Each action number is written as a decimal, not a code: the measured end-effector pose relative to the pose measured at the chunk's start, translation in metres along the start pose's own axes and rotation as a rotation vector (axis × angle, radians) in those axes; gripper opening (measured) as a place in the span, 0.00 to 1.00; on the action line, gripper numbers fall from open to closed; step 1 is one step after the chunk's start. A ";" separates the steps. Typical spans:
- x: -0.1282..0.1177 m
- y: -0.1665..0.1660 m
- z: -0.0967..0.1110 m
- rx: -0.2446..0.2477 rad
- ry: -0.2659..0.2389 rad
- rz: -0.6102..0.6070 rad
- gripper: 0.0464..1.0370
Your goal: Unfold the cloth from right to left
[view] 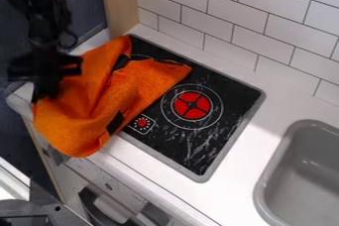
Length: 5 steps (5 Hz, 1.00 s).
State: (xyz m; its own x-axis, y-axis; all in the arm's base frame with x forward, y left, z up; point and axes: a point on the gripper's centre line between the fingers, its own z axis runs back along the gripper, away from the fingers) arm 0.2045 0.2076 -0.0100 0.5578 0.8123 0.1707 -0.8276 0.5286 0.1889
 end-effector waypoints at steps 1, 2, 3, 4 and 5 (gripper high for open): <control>0.007 -0.003 0.022 -0.079 -0.050 -0.037 0.42; 0.008 -0.003 0.035 -0.098 -0.058 -0.036 0.73; 0.010 -0.001 0.054 -0.121 -0.077 -0.027 0.96; 0.013 -0.001 0.073 -0.201 -0.126 -0.031 0.96; 0.001 -0.007 0.081 -0.216 -0.121 -0.021 0.96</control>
State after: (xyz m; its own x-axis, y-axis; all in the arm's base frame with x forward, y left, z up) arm 0.2166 0.1847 0.0675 0.5680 0.7718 0.2857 -0.8025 0.5964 -0.0156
